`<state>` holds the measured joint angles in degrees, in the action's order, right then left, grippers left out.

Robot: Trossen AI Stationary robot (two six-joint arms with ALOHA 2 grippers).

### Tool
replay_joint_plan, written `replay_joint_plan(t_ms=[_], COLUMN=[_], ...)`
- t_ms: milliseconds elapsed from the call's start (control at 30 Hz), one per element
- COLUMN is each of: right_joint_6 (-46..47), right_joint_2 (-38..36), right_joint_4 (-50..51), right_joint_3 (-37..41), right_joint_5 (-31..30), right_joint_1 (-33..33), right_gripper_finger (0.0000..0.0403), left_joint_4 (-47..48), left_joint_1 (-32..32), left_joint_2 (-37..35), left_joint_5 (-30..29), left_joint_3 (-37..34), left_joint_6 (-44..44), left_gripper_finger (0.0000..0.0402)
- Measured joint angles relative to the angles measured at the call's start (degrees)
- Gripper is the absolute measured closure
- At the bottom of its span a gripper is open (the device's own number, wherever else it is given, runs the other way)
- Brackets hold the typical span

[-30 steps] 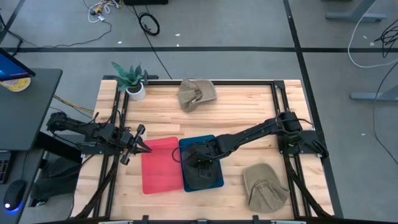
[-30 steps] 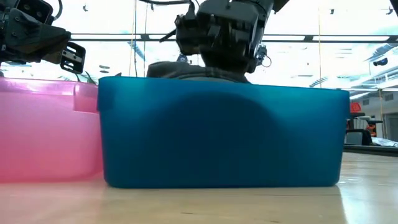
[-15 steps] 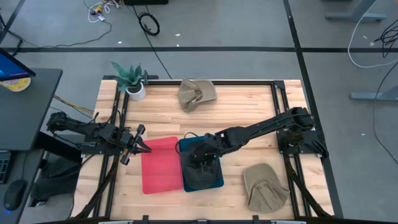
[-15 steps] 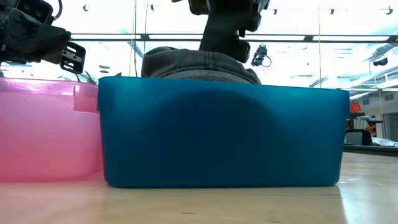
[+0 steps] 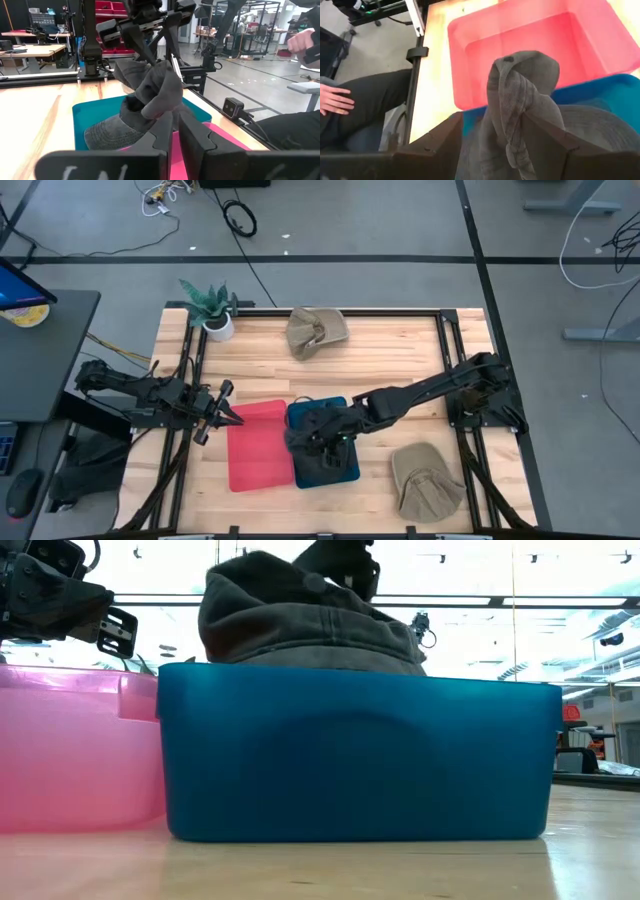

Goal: Pick & Place hat
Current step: Put the black cap into the blue bin

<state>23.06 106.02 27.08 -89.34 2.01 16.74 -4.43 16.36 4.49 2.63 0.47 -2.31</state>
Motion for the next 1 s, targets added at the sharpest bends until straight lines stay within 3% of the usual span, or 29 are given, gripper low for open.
replay_joint_plan(t_ms=[167, 633, 767, 1000], right_joint_6=[0.67, 0.78, -1.98, -6.13], right_joint_2=[0.0, -4.92, -3.88, 1.01], right_joint_4=[0.93, -0.29, -0.13, 1.44], right_joint_3=[0.0, -0.13, -0.13, -0.13], right_joint_5=[-3.87, -5.4, -5.33, -12.7], right_joint_1=[-0.01, -0.27, 2.03, 4.37], right_gripper_finger=[0.0197, 0.0198, 0.0198, 0.0198], left_joint_4=[0.0, 0.0, 0.0, 0.03], left_joint_1=[0.0, 0.0, 0.0, 0.0], left_joint_2=[0.0, 0.0, 0.0, 0.0], left_joint_5=[0.0, 0.0, 0.0, 0.0], left_joint_3=[-0.01, -0.01, -0.01, 0.0], left_joint_6=[0.02, 0.0, -0.01, 0.0], left_gripper_finger=[0.0367, 0.0367, 0.0367, 0.0367])
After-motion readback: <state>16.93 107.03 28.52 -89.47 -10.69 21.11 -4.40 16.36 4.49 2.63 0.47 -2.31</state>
